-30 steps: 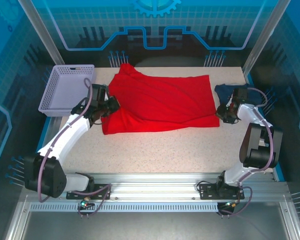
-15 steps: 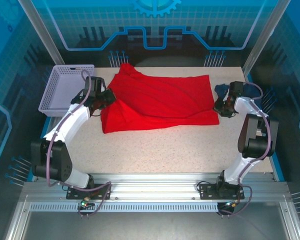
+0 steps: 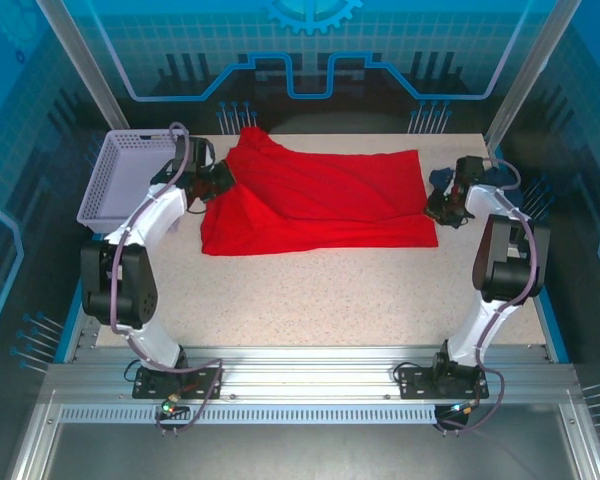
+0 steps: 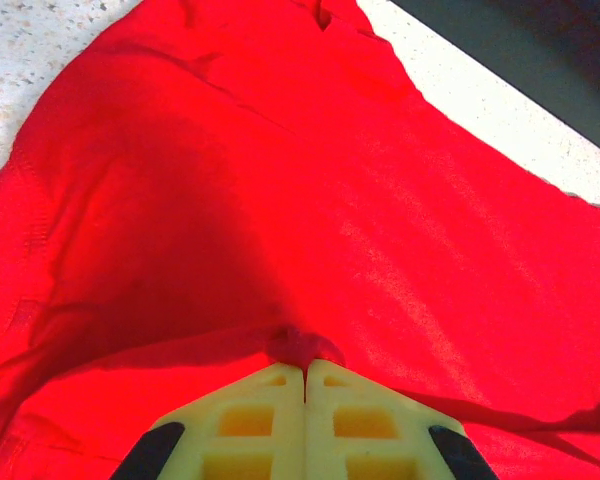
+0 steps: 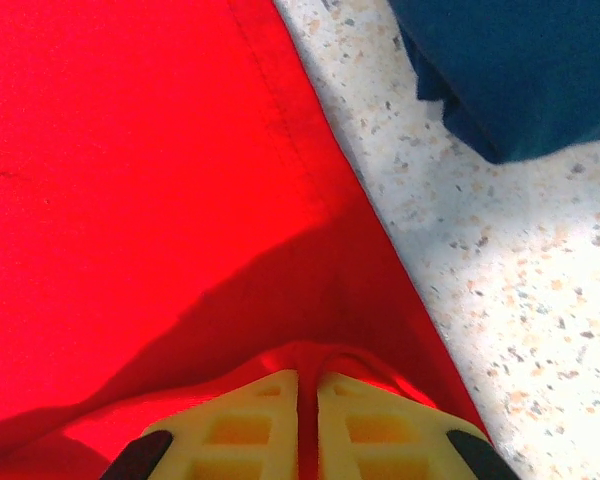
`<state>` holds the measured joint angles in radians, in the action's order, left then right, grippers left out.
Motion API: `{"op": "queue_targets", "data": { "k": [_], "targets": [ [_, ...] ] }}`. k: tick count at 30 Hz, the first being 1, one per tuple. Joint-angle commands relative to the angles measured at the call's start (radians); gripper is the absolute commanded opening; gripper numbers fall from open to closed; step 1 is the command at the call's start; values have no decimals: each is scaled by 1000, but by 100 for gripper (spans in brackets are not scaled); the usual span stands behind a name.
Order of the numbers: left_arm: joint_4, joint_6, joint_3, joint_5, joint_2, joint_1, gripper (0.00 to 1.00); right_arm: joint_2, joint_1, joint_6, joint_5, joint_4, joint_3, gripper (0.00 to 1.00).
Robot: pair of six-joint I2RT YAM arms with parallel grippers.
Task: Fold the inside-out t-shirt
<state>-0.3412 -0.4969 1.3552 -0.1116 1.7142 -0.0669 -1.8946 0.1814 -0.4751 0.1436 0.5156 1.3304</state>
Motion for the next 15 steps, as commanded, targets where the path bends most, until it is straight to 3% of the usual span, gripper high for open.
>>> {"op": "queue_targets", "data": {
  "k": [1, 15],
  "targets": [
    [16, 16, 41, -31, 26, 13, 0, -31, -19, -4, 22, 15, 46, 11],
    [25, 16, 71, -32, 91, 49, 0, -107, -32, -2, -19, 46, 139, 11]
  ]
}}
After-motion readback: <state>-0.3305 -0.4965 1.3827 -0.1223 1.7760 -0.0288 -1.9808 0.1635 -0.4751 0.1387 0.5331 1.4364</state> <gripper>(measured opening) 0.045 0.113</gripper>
